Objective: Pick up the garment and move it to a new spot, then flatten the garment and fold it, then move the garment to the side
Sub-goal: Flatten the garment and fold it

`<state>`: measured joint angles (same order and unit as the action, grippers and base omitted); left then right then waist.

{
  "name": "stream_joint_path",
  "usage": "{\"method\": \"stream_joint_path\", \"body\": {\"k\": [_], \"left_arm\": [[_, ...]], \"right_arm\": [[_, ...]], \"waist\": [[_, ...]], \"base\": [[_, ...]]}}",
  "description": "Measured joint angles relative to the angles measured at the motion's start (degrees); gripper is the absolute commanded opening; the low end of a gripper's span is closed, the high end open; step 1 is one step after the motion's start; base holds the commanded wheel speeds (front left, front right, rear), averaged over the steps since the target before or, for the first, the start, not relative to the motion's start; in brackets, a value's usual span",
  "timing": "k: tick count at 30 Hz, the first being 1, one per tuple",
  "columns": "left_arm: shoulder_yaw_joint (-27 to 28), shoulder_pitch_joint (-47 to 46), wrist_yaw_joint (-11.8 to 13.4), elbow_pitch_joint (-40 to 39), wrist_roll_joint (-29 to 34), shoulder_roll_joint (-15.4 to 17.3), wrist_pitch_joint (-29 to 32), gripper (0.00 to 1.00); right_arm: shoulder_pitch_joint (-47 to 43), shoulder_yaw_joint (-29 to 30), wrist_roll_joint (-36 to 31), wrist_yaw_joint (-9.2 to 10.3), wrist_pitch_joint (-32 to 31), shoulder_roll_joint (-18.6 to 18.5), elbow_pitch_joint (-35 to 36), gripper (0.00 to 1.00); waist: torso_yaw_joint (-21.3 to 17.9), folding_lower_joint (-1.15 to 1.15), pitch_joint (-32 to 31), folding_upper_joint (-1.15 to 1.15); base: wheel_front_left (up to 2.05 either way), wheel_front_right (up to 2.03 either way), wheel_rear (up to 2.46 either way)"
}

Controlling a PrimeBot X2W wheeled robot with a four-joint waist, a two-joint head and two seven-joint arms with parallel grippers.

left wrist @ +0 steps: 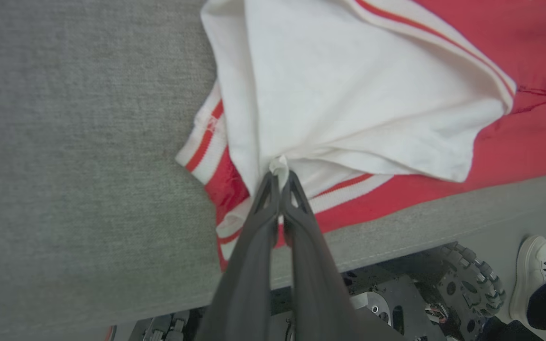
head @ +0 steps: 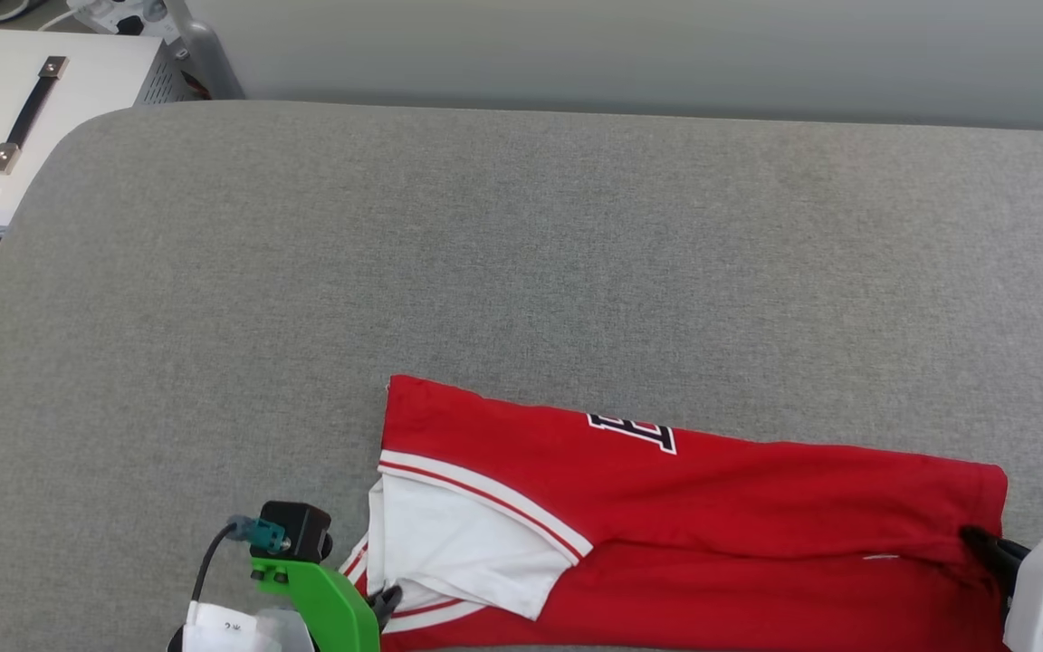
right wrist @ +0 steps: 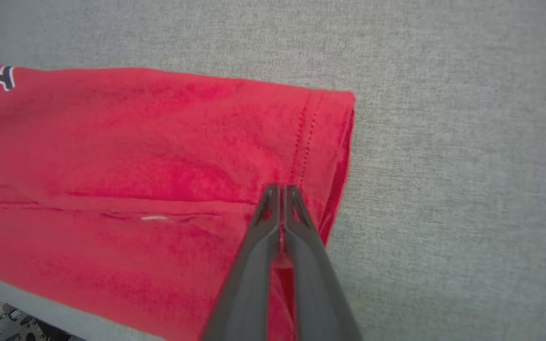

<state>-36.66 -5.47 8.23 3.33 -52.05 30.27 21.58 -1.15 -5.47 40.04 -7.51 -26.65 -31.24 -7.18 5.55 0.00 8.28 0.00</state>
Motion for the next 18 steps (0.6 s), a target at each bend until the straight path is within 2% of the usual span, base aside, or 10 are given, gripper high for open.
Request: {"method": "stream_joint_path", "body": {"k": [1, 2, 11, 18], "left_arm": [[-0.02, -0.20, -0.01, 0.44, 0.11, -0.08, -0.40, 1.00], [-0.01, -0.40, -0.15, 0.88, 0.13, -0.16, -0.45, 1.00], [1.85, -0.49, -0.45, 1.57, 0.04, -0.73, -4.65, 1.00], [5.52, -0.52, 0.15, -1.85, 0.83, -1.45, -12.76, 1.00]], "right_arm": [[0.00, -0.15, 0.00, 0.00, -0.01, 0.03, -0.22, 0.47], [0.00, -0.21, 0.04, 0.00, -0.26, 0.11, -0.52, 1.00], [-0.44, 0.37, 0.31, 0.00, -2.14, 0.14, -0.26, 1.00], [-2.32, 5.80, 0.42, 0.01, -6.83, 1.83, 3.44, 1.00]], "waist": [[-0.07, 0.00, 0.08, 0.00], [-0.14, 0.00, 0.09, 0.00], [-0.66, 0.00, -2.21, 0.00], [-1.06, 0.00, -4.83, 0.00]], "base": [[0.00, 0.00, 0.00], [0.00, 0.00, 0.00], [0.00, 0.00, 0.00], [0.00, 0.00, 0.00]]}}
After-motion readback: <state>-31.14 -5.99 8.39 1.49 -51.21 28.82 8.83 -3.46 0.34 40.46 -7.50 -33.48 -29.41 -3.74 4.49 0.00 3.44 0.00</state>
